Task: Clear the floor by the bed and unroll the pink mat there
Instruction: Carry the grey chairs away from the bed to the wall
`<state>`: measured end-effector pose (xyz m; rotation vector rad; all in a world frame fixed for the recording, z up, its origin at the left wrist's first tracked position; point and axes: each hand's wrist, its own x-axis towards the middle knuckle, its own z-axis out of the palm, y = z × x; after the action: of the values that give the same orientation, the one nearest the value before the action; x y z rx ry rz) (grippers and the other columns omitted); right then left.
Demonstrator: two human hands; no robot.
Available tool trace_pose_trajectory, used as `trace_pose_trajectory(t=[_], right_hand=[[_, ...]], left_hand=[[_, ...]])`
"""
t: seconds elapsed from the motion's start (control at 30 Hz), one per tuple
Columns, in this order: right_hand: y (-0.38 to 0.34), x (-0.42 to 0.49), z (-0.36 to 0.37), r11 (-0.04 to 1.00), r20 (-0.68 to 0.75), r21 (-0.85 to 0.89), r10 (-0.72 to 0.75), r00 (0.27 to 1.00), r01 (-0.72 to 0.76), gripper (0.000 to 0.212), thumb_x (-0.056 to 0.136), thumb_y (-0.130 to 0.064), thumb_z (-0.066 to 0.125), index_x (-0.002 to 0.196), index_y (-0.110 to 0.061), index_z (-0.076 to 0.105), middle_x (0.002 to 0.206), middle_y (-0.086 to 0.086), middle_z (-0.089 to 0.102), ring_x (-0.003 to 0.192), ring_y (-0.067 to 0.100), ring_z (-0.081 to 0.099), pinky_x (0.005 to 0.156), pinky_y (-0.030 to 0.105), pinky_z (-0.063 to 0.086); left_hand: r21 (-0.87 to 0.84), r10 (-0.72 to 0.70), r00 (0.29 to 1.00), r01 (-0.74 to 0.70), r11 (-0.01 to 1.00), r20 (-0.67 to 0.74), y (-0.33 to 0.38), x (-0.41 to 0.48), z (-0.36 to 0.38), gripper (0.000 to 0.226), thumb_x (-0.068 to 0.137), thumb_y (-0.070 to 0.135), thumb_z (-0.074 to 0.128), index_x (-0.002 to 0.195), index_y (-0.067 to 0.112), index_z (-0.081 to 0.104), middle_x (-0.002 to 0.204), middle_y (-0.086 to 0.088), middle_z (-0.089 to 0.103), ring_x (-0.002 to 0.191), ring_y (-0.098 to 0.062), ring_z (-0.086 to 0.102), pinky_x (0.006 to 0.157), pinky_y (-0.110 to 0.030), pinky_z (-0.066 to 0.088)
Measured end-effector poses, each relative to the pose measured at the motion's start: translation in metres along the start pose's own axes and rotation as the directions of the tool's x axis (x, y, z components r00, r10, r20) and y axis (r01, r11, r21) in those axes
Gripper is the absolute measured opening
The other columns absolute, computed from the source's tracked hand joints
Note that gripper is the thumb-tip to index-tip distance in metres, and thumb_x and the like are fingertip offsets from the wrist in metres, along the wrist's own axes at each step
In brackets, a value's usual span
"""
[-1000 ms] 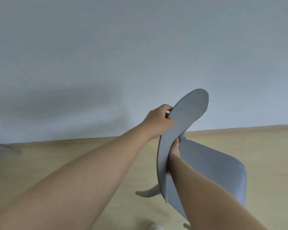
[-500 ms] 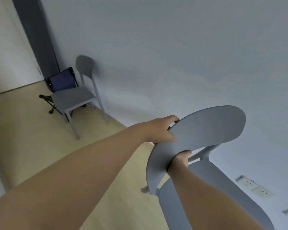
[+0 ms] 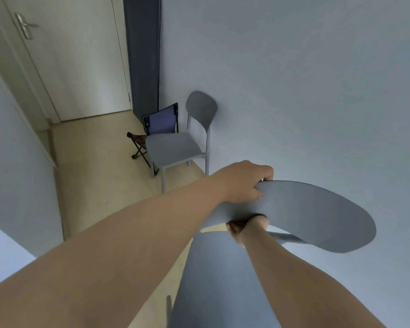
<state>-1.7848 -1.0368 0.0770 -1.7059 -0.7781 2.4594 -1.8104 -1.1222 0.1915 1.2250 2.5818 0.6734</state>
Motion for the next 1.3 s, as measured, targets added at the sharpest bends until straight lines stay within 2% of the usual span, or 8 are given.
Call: trace_pose_trajectory(t=[0.13, 0.33, 0.53, 0.7, 0.87, 1.1, 1.2, 1.3], right_hand=[[0.008, 0.028, 0.072, 0.993, 0.063, 0.082, 0.085, 0.994, -0.090, 0.046, 0.098, -0.032, 0.026, 0.129, -0.012, 0.053, 0.128, 0.009, 0.061, 0.119, 0.030, 0.058, 0.102, 0.043, 0.045], [0.003, 0.097, 0.164, 0.975, 0.067, 0.172, 0.131, 0.989, -0.140, 0.040, 0.098, -0.026, 0.031, 0.123, -0.010, 0.058, 0.120, 0.011, 0.065, 0.113, 0.031, 0.061, 0.099, 0.047, 0.048], [-0.015, 0.154, 0.249, 0.941, 0.053, 0.303, 0.141, 0.989, -0.151, 0.032, 0.098, -0.020, 0.034, 0.113, -0.007, 0.059, 0.091, 0.012, 0.063, 0.099, 0.031, 0.059, 0.098, 0.048, 0.049], [-0.027, 0.200, 0.299, 0.914, 0.039, 0.384, 0.124, 0.992, -0.129, 0.025, 0.097, -0.015, 0.037, 0.098, -0.003, 0.060, 0.112, 0.013, 0.063, 0.106, 0.031, 0.059, 0.100, 0.048, 0.047], [-0.033, 0.246, 0.350, 0.893, -0.028, 0.447, 0.071, 0.997, -0.051, 0.032, 0.096, -0.020, 0.037, 0.111, -0.008, 0.062, 0.115, 0.010, 0.066, 0.106, 0.031, 0.061, 0.096, 0.049, 0.048], [-0.056, 0.270, 0.382, 0.918, -0.201, 0.395, 0.113, 0.973, -0.025, 0.037, 0.097, -0.029, 0.036, 0.121, -0.012, 0.058, 0.118, 0.008, 0.065, 0.103, 0.031, 0.064, 0.095, 0.041, 0.050], [-0.089, 0.276, 0.379, 0.959, -0.262, 0.273, 0.005, 0.965, 0.069, 0.031, 0.095, -0.026, 0.042, 0.117, -0.012, 0.059, 0.117, 0.006, 0.064, 0.096, 0.025, 0.063, 0.090, 0.034, 0.049], [-0.128, 0.281, 0.370, 0.977, -0.304, 0.123, -0.131, 0.944, 0.175, 0.027, 0.094, -0.025, 0.049, 0.117, -0.013, 0.056, 0.109, 0.007, 0.061, 0.084, 0.024, 0.061, 0.087, 0.034, 0.051]], left_hand=[[0.122, -0.013, 1.000, 0.016, 0.992, -0.028, -0.064, 0.031, -0.024, 0.018, 0.091, 0.018, 0.054, 0.109, 0.014, 0.052, 0.068, 0.007, 0.040, 0.072, -0.020, 0.045, 0.062, -0.029, 0.034], [0.209, -0.051, 0.996, 0.034, 0.977, 0.076, -0.157, 0.101, -0.045, 0.019, 0.092, 0.023, 0.055, 0.110, 0.017, 0.051, 0.085, 0.002, 0.050, 0.092, -0.027, 0.055, 0.076, -0.035, 0.042], [0.196, -0.039, 0.980, 0.000, 0.981, 0.195, -0.247, 0.175, -0.070, 0.020, 0.092, 0.022, 0.056, 0.111, 0.015, 0.051, 0.097, -0.008, 0.059, 0.093, -0.027, 0.054, 0.080, -0.036, 0.044], [0.161, 0.056, 0.964, -0.100, 0.982, 0.261, -0.319, 0.227, -0.074, 0.012, 0.089, 0.019, 0.058, 0.092, 0.021, 0.047, 0.085, -0.005, 0.057, 0.082, -0.023, 0.050, 0.073, -0.034, 0.040], [0.083, 0.169, 0.936, -0.203, 0.976, 0.308, -0.383, 0.283, -0.079, 0.010, 0.087, 0.014, 0.057, 0.095, 0.018, 0.052, 0.087, -0.007, 0.061, 0.075, -0.020, 0.047, 0.069, -0.033, 0.039], [0.100, 0.220, 0.933, -0.257, 0.961, 0.286, -0.410, 0.340, -0.073, 0.027, 0.095, 0.019, 0.049, 0.121, 0.020, 0.051, 0.104, -0.006, 0.063, 0.091, -0.024, 0.052, 0.069, -0.029, 0.033], [0.176, 0.140, 0.969, -0.176, 0.968, 0.202, -0.407, 0.367, -0.061, 0.036, 0.096, 0.016, 0.042, 0.131, 0.025, 0.045, 0.119, -0.005, 0.057, 0.106, -0.028, 0.053, 0.077, -0.031, 0.037], [0.188, 0.046, 0.982, -0.080, 0.979, 0.181, -0.409, 0.397, -0.053, 0.038, 0.097, 0.014, 0.038, 0.134, 0.024, 0.041, 0.117, -0.011, 0.054, 0.106, -0.032, 0.052, 0.081, -0.036, 0.041]])
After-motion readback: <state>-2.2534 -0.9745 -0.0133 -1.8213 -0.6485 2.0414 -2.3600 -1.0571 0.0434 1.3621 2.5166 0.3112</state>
